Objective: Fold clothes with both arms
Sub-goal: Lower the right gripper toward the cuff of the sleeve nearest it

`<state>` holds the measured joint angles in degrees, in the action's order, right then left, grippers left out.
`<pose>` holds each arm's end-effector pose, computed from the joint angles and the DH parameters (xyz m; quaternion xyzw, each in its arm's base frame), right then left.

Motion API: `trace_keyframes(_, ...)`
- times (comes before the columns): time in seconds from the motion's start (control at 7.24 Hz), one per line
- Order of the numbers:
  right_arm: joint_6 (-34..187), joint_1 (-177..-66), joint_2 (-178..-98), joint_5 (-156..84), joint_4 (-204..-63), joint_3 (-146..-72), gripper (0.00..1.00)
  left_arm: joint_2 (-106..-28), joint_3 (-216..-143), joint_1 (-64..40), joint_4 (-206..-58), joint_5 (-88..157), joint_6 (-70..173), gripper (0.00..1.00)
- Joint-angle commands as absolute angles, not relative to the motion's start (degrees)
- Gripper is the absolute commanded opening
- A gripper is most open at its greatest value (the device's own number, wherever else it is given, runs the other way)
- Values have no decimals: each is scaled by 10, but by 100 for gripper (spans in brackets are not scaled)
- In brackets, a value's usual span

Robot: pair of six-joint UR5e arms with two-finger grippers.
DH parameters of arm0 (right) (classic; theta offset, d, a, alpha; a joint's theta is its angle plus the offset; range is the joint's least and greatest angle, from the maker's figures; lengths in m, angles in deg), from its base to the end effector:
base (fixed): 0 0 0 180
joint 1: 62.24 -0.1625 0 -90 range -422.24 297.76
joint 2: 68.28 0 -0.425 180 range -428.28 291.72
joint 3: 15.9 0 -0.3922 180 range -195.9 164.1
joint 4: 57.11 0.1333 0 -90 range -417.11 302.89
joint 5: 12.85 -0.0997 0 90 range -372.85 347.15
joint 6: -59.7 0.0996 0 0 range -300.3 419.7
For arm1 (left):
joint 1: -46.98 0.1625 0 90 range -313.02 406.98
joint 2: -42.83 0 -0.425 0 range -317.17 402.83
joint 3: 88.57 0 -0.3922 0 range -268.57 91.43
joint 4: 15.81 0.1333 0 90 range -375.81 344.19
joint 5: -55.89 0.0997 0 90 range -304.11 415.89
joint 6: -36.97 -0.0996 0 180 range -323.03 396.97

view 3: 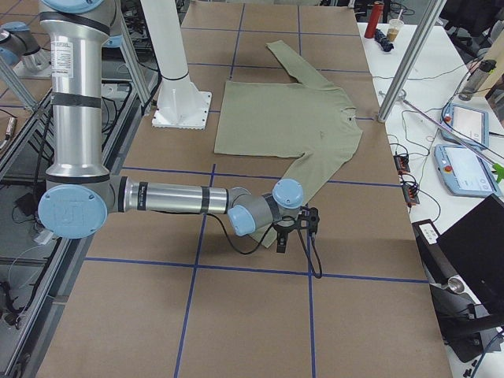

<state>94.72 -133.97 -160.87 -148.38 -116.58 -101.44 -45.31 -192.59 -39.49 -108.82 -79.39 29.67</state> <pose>-0.0943 -0.4841 0.6595 -0.0022 -0.4228 0.0536 0.9047 -0.0326 -0.4871 0.5462 0.1343 0.3774 0.1369 0.9060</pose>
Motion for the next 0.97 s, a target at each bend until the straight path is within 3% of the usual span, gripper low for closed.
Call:
trace_keyframes(0.0,974,-1321,-1606,-1504,-1117,-971,99,-453,-1925,-394,-1089,-795,297,100)
trace_keyframes(0.69,995,-1287,-1606,-1501,-1116,-954,97,-453,-1926,-395,-1087,-803,296,100)
trace_keyframes(0.83,997,-1285,-1607,-1501,-1116,-954,92,-453,-1927,-395,-1087,-803,296,100)
